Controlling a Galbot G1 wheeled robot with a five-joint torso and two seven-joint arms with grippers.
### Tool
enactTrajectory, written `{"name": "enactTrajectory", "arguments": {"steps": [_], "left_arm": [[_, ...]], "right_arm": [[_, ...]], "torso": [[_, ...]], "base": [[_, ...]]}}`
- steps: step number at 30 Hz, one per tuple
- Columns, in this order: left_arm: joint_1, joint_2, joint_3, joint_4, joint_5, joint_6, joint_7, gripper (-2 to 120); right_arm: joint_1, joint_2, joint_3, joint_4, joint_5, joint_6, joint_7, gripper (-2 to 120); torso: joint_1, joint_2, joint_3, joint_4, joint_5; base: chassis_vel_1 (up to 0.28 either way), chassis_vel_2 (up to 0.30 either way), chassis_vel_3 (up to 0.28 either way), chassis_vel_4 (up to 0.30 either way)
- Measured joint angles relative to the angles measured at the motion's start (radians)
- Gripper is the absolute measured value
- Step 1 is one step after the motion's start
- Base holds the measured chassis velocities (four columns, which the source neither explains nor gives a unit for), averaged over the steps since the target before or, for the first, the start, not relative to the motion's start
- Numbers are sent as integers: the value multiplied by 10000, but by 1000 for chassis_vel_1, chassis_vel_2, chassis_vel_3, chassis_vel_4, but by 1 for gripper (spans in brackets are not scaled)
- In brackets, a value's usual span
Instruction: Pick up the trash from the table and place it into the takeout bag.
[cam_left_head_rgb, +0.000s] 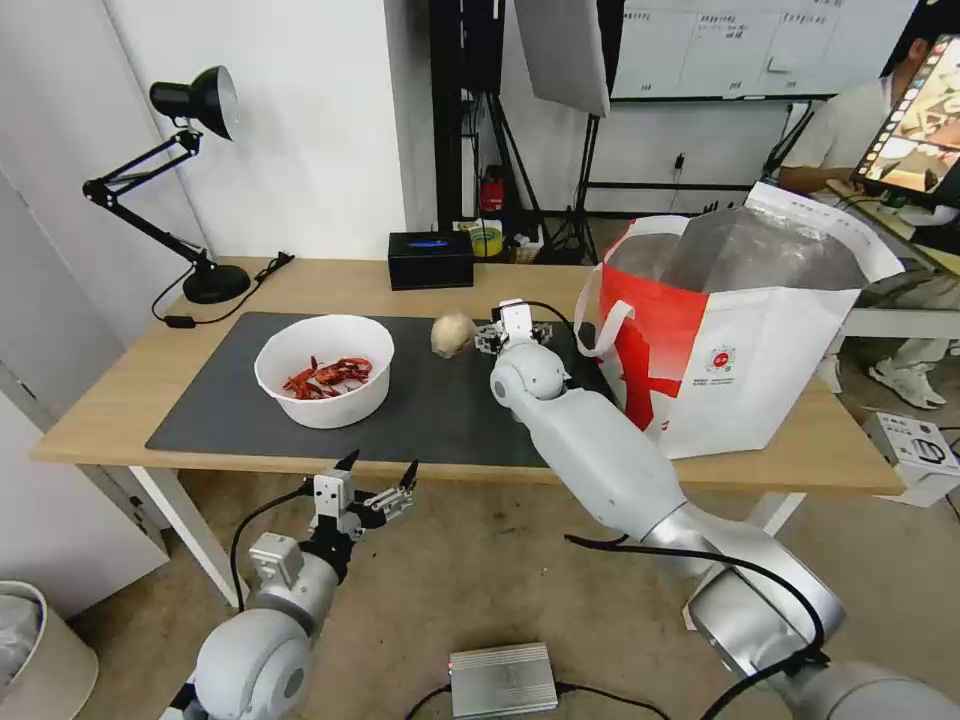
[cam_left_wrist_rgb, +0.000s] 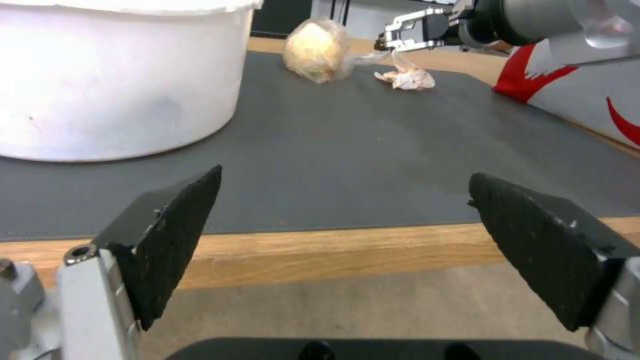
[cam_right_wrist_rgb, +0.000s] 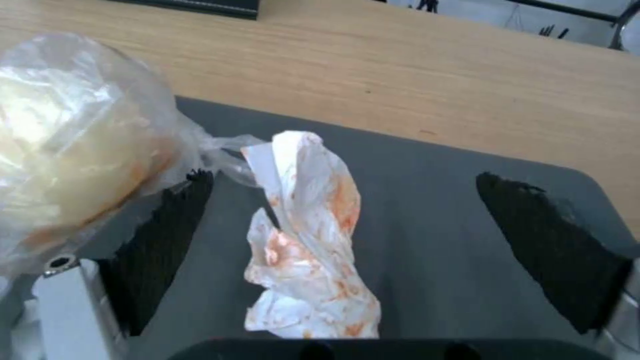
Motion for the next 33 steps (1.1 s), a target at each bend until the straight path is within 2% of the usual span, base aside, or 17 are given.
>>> {"name": "enactTrajectory", "arguments": {"steps": [25,33], "left_arm": [[21,-153,234,52,213,-52,0,100],[65,-294,338,61,338,-75,0,100]], "right_arm": [[-149,-111,81,-201,217,-157,-79,100],[30,-64,205,-631,373,-134,-301,100]], "torso": [[0,0,0,0,0],[0,1,0,0,0]], "base": [[0,0,0,0],[0,0,0,0]]}}
